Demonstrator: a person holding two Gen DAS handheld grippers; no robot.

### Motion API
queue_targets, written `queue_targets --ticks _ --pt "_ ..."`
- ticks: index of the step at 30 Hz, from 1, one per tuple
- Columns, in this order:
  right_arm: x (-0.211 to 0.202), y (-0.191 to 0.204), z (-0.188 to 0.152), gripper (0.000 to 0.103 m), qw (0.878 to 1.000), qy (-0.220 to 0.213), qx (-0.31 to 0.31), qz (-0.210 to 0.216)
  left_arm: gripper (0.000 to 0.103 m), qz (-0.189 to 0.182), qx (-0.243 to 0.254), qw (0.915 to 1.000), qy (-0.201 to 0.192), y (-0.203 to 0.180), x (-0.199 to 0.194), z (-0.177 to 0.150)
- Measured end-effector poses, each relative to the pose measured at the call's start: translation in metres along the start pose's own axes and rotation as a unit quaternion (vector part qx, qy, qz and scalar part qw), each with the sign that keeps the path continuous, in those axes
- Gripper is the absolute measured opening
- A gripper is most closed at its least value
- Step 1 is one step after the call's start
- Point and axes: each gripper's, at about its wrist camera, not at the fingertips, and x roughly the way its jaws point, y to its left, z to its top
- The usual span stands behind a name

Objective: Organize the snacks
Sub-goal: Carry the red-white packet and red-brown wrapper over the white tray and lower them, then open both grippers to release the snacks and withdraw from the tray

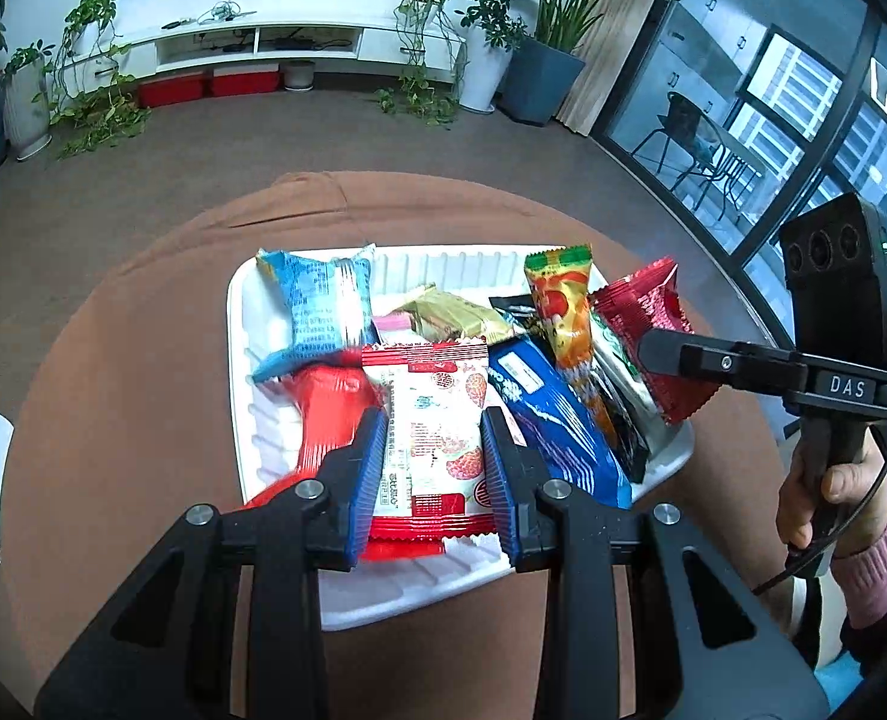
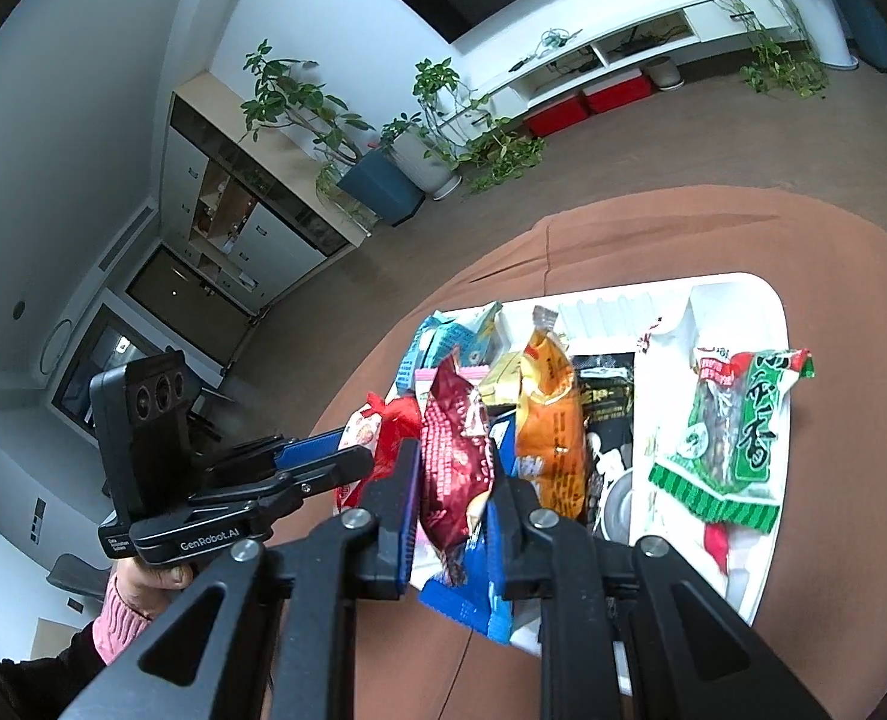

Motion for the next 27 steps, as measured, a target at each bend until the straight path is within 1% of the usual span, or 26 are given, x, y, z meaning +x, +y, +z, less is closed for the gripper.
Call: queue_targets --ticks 5,11,12,14,16,17,19,21,22,24,27 --pt "0.003 -0.006 0.006 0.021 1.000 -0.002 0.008 -0.002 0.030 0.003 0.001 1.0000 -0.001 0.000 0.000 0.006" --pt "0.009 -0.013 0.012 0.022 1.000 -0.003 0.011 -0.015 0.032 0.010 -0.003 0.9999 -0.001 0.002 0.008 0.013" --pt "0.011 -0.013 0.012 0.023 1.000 -0.001 0.008 -0.019 0.032 0.017 0.000 0.9999 -0.001 0.001 0.008 0.013" --pt "0.013 -0.013 0.013 0.029 1.000 0.000 0.004 -0.027 0.032 0.028 0.005 0.9996 -0.001 0.001 0.010 0.016" --pt "0.015 -0.011 0.014 0.037 0.999 0.001 0.000 -0.032 0.032 0.034 0.005 0.9994 0.000 0.001 0.012 0.016" --pt "0.015 -0.011 0.013 0.039 0.999 0.000 -0.004 -0.036 0.032 0.036 0.006 0.9993 0.000 0.001 0.013 0.016" --pt "0.015 -0.010 0.013 0.047 0.999 -0.001 -0.009 -0.041 0.032 0.040 0.009 0.9991 -0.003 0.001 0.012 0.016" --pt "0.014 -0.008 0.011 0.050 0.999 -0.002 -0.014 -0.048 0.037 0.047 0.010 0.9988 -0.005 -0.001 0.008 0.014" --pt "0.014 -0.007 0.011 0.053 0.999 -0.004 -0.015 -0.049 0.045 0.050 0.011 0.9986 -0.007 -0.001 0.006 0.013" --pt "0.012 -0.006 0.009 0.054 0.999 -0.008 -0.019 -0.050 0.047 0.053 0.011 0.9985 -0.011 -0.002 0.003 0.011" --pt "0.003 -0.004 0.004 0.060 0.998 -0.019 -0.023 -0.052 0.050 0.066 0.015 0.9976 -0.017 -0.003 -0.002 0.009"
